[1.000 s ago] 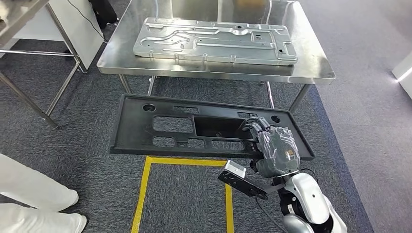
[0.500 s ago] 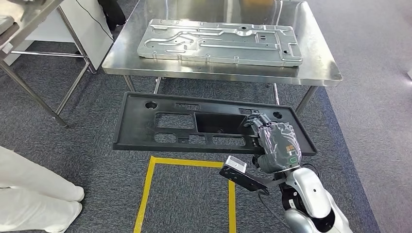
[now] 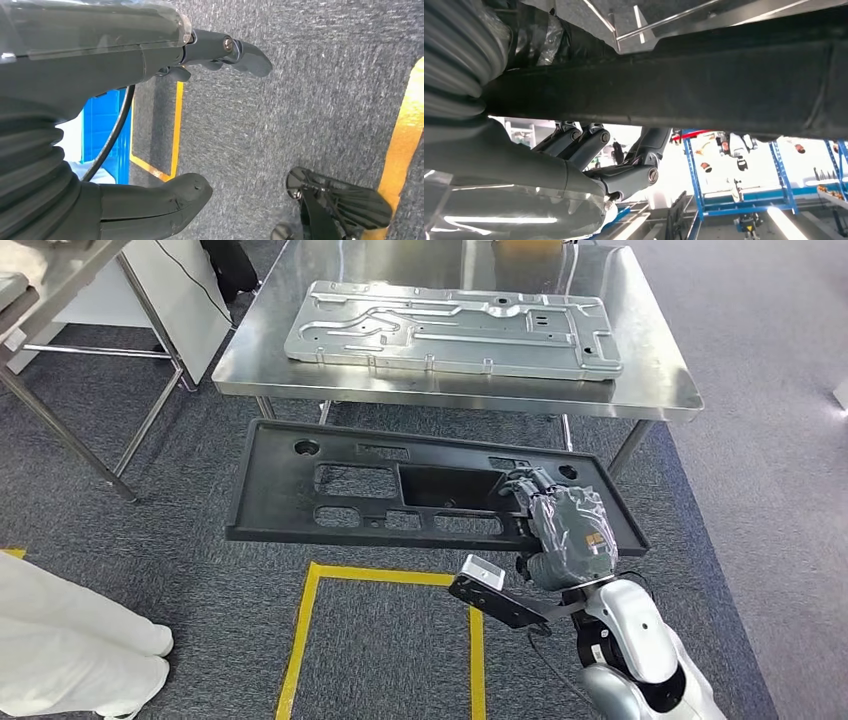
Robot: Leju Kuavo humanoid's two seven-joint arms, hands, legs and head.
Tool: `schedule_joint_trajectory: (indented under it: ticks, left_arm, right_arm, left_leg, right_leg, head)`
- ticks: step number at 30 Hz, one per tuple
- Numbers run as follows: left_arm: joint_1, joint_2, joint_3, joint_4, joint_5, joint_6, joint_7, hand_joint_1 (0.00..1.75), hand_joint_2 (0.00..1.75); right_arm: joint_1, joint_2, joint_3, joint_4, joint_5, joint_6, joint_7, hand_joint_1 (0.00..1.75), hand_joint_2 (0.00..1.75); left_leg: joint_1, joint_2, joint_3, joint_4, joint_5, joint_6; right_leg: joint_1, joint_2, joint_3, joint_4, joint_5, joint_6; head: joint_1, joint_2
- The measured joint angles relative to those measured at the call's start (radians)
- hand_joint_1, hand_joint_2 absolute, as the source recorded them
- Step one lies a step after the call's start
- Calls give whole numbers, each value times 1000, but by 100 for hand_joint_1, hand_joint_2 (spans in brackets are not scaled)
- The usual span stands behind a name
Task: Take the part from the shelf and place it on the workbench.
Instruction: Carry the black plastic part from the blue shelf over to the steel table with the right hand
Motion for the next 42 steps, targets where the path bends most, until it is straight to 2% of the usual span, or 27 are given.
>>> schedule_joint_trajectory:
  ticks: [1,2,4,5,7,9,11,12,14,15,16,17,18,19,21,22,25,27,30,31,32,33,34,36,37,39,42]
  left_arm:
    - [0,0,1,1,0,0,0,0,175]
    - [1,0,2,1,0,-1,0,0,175]
    - [1,0,5,2,0,-2,0,0,175]
    - [0,0,7,3,0,-2,0,0,175]
    - [-1,1,10,3,1,-3,-2,0,175]
    - [-1,1,13,3,1,-4,-2,0,175]
    - [-1,1,16,3,1,-5,-2,0,175]
    - [-1,1,16,3,1,-6,-2,0,175]
    - [-2,1,16,3,1,-6,-2,0,175]
    - [-2,1,17,3,1,-6,-2,0,175]
    - [-1,1,17,3,1,-7,-2,0,175]
    - [0,1,17,3,1,-7,-2,0,175]
    - [1,2,18,3,1,-8,-2,0,175]
    - [2,2,18,3,1,-8,-2,0,175]
    - [0,2,18,3,0,-10,-2,0,175]
    - [-1,3,18,3,0,-10,-2,0,175]
    - [0,3,18,3,-2,-13,-2,0,175]
    - [0,3,18,4,-3,-15,-2,0,175]
    - [-1,3,19,4,-3,-17,-2,0,175]
    - [-1,3,19,4,-3,-18,-2,0,175]
    - [0,3,19,4,-3,-19,-2,0,175]
    - [0,3,19,4,-3,-19,-2,0,175]
    - [1,3,19,4,-3,-20,-2,0,175]
    - [0,1,19,5,-3,-20,-2,0,175]
    - [0,0,19,6,-3,-20,-2,0,175]
    - [-2,0,19,6,-3,-20,-2,0,175]
    - [-2,0,19,7,-3,-19,-2,0,175]
  right_arm:
    - [1,0,1,2,0,0,0,175,175]
    - [1,0,1,5,0,0,0,175,175]
    - [0,0,1,6,0,1,0,175,175]
    - [0,0,1,7,0,0,0,175,175]
    - [0,0,2,8,0,0,0,175,175]
    - [0,-1,2,8,0,0,0,175,175]
    - [0,-2,2,7,0,0,0,175,175]
    - [1,-2,2,7,0,0,0,175,175]
    - [6,-2,2,6,0,0,0,175,175]
    - [10,-2,2,6,0,0,0,175,175]
    - [14,-2,2,6,0,0,0,175,175]
    - [17,-2,3,6,0,0,0,175,175]
    - [18,-2,3,6,1,0,0,175,175]
    - [19,-2,3,6,2,0,0,175,175]
    - [19,-2,3,6,3,0,0,175,175]
    - [19,-2,3,6,3,0,0,175,175]
    - [19,-4,2,6,5,1,0,175,175]
    - [18,-7,2,5,6,2,-1,175,175]
    - [21,-10,3,7,6,5,-2,175,175]
    - [24,-11,3,9,6,7,-3,175,175]
    - [26,-12,3,11,6,8,-3,175,175]
    - [28,-13,4,12,6,8,-3,175,175]
    - [28,-13,4,13,6,9,-3,175,175]
    - [27,-14,4,13,6,9,-3,175,175]
    - [27,-14,4,13,6,9,-3,175,175]
    - [27,-14,4,12,6,9,-3,175,175]
    - [27,-14,4,12,6,10,-3,175,175]
  left_leg:
    - [1,0,0,3,-3,-3]
    - [3,-1,0,8,-6,-8]
    - [9,-4,-2,26,-19,-22]
    - [10,-5,-4,38,-27,-30]
    - [9,-8,-10,51,-37,-45]
    - [11,-9,-11,51,-39,-57]
    - [15,-2,-20,76,-57,-66]
    - [15,3,-39,117,-81,-69]
    - [15,10,-106,253,-145,-72]
    - [15,11,-140,316,-166,-72]
    - [14,11,-161,350,-168,-70]
    - [13,11,-162,342,-149,-66]
    - [11,11,-142,294,-113,-59]
    - [7,11,-111,222,-72,-50]
    - [-1,12,-56,103,-28,-34]
    - [-5,12,-45,78,-25,-30]
    - [-6,11,-37,62,-26,-22]
    - [-1,12,-25,45,-21,-12]
    - [-4,12,-17,41,-24,-1]
    - [-5,11,-16,42,-27,0]
    - [-6,10,-13,43,-30,1]
    - [-8,9,-9,44,-33,0]
    - [-8,8,-4,46,-38,-1]
    - [-12,7,2,49,-47,-7]
    - [-13,6,2,50,-50,-11]
    - [-13,6,3,49,-53,-21]
    - [-13,9,-9,83,-78,-38]
  right_leg:
    - [-5,0,-12,19,4,5]
    - [-10,-1,-6,1,26,11]
    - [-20,0,52,-117,91,20]
    - [-20,3,77,-170,111,19]
    - [-16,9,94,-207,114,3]
    - [-12,11,92,-204,114,-18]
    - [-12,9,94,-207,114,-33]
    - [-13,7,96,-208,114,-39]
    - [-9,2,97,-208,111,-46]
    - [-6,0,97,-208,109,-49]
    - [-3,-1,99,-208,108,-51]
    - [0,-1,101,-207,106,-52]
    - [2,-1,106,-207,103,-52]
    - [4,-1,110,-208,100,-51]
    - [8,-1,115,-207,94,-44]
    - [8,-1,116,-207,92,-40]
    - [6,-1,119,-212,90,-22]
    - [5,-1,104,-171,63,-12]
    - [3,-1,6,9,-12,-3]
    - [3,-1,-22,49,-16,-2]
    - [3,-1,-32,54,-1,-1]
    - [4,-1,-21,19,33,-3]
    - [5,-1,6,-47,76,-8]
    - [10,-1,61,-168,128,-22]
    - [14,-1,74,-199,135,-28]
    - [16,1,77,-212,131,-37]
    - [6,0,94,-231,133,-49]
  head:
    - [0,0]
    - [0,0]
    - [0,0]
    - [0,0]
    - [-1,0]
    - [-1,0]
    - [-1,0]
    - [-1,0]
    - [-1,0]
    - [-1,0]
    - [-1,0]
    - [-1,0]
    - [-1,0]
    - [-1,0]
    - [-1,0]
    - [-1,0]
    - [-1,0]
    - [-1,0]
    - [0,0]
    - [0,0]
    - [0,0]
    - [0,0]
    - [0,0]
    - [0,0]
    - [0,0]
    - [0,0]
    - [0,0]
